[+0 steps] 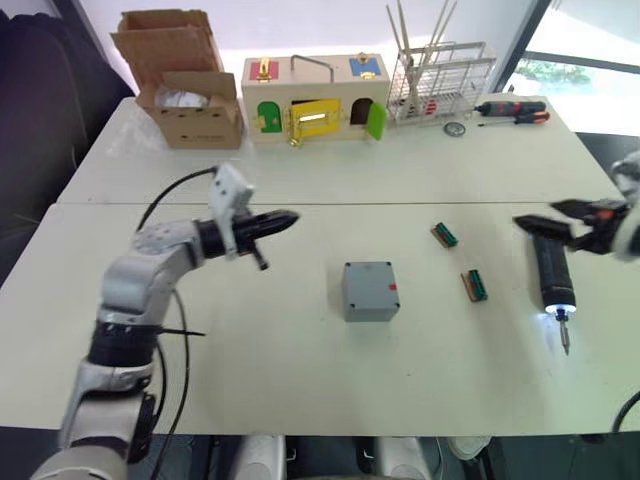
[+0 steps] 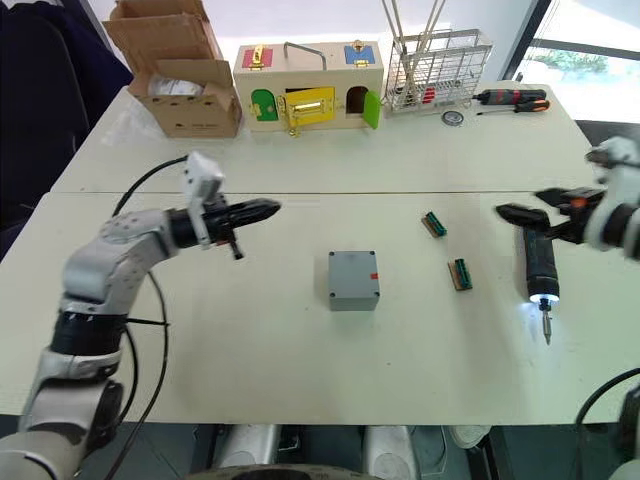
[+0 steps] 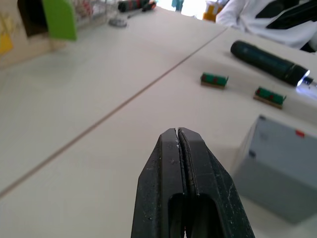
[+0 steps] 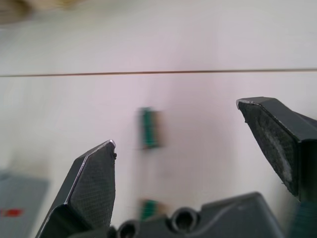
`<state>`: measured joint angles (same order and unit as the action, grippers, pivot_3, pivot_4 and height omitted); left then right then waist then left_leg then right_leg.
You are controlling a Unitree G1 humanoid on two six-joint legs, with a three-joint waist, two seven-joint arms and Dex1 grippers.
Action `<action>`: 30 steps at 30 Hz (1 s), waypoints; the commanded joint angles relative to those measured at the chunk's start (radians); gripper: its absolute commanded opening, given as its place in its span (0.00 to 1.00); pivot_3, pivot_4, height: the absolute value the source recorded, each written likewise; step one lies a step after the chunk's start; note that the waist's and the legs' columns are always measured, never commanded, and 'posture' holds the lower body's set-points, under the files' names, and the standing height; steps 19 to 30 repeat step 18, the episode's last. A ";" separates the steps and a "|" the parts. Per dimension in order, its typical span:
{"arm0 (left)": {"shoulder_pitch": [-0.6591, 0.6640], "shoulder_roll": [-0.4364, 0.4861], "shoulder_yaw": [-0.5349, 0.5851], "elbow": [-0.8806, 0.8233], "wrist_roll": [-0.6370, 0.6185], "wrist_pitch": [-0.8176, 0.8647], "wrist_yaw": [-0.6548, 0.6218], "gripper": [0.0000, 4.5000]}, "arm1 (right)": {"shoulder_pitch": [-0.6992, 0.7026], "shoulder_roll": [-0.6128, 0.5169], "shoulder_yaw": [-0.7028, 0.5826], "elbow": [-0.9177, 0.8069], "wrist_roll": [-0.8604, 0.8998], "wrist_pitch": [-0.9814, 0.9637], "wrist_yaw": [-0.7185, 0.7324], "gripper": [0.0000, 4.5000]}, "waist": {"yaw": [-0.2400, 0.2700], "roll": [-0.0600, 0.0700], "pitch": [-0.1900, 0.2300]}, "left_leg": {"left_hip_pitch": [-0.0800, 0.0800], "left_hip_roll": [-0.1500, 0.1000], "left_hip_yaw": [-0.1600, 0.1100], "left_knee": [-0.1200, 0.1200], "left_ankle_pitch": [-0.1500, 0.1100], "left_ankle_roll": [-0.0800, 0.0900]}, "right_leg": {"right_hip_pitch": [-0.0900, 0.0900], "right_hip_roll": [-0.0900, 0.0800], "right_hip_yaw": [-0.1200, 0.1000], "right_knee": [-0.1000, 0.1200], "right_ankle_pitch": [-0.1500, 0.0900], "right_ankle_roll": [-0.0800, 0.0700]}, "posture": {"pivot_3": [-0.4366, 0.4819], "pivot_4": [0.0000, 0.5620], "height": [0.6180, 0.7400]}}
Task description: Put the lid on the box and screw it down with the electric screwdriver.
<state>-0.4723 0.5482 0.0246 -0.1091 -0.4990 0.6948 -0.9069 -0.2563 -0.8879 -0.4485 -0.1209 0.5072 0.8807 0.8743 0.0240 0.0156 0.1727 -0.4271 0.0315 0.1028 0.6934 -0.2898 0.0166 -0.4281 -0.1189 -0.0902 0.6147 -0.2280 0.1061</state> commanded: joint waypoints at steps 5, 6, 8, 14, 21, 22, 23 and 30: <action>0.223 0.014 0.059 -0.310 -0.162 0.185 0.094 0.00 | 0.289 0.176 -0.236 -0.385 0.266 0.134 -0.076 0.99 | 0.016 -0.005 -0.001 | 0.001 0.000 -0.003 0.007 -0.002 0.005 | 0.004 -0.001 0.003 -0.001 0.001 -0.002 | 0.48 0.27 0.90; 0.286 -0.008 0.067 -0.381 -0.195 0.215 0.138 0.00 | 0.370 0.208 -0.261 -0.417 0.310 0.148 -0.058 0.99 | 0.017 -0.007 -0.003 | 0.002 0.001 -0.004 0.007 -0.006 0.011 | 0.005 -0.001 0.003 -0.001 0.001 -0.003 | 0.48 0.27 0.90; 0.379 -0.020 0.064 -0.483 -0.226 0.245 0.183 0.00 | 0.491 0.236 -0.274 -0.467 0.347 0.147 -0.037 0.99 | 0.015 -0.007 -0.003 | 0.005 0.001 -0.006 0.006 -0.007 0.013 | 0.009 -0.001 0.002 0.000 0.001 -0.001 | 0.48 0.27 0.90; 0.517 -0.052 -0.008 -0.592 -0.288 0.284 0.251 0.00 | 0.666 0.100 -0.117 -0.453 0.268 0.081 0.060 0.99 | 0.007 -0.009 -0.004 | 0.007 0.001 -0.002 0.005 -0.008 0.014 | 0.007 -0.001 0.006 0.000 -0.001 -0.005 | 0.48 0.27 0.90; 0.533 -0.051 -0.005 -0.575 -0.288 0.259 0.272 0.00 | 0.635 0.071 -0.090 -0.425 0.263 0.054 0.064 0.99 | 0.012 -0.009 -0.005 | 0.014 0.001 -0.002 0.005 -0.008 0.013 | 0.011 -0.001 0.006 0.000 -0.003 -0.008 | 0.48 0.27 0.90; 0.533 -0.051 -0.005 -0.575 -0.288 0.259 0.272 0.00 | 0.635 0.071 -0.090 -0.425 0.263 0.054 0.064 0.99 | 0.012 -0.009 -0.005 | 0.014 0.001 -0.002 0.005 -0.008 0.013 | 0.011 -0.001 0.006 0.000 -0.003 -0.008 | 0.48 0.27 0.90; 0.533 -0.051 -0.005 -0.575 -0.288 0.259 0.272 0.00 | 0.635 0.071 -0.090 -0.425 0.263 0.054 0.064 0.99 | 0.012 -0.009 -0.005 | 0.014 0.001 -0.002 0.005 -0.008 0.013 | 0.011 -0.001 0.006 0.000 -0.003 -0.008 | 0.48 0.27 0.90; 0.533 -0.051 -0.005 -0.575 -0.288 0.259 0.272 0.00 | 0.635 0.071 -0.090 -0.425 0.263 0.054 0.064 0.99 | 0.012 -0.009 -0.005 | 0.014 0.001 -0.002 0.005 -0.008 0.013 | 0.011 -0.001 0.006 0.000 -0.003 -0.008 | 0.48 0.27 0.90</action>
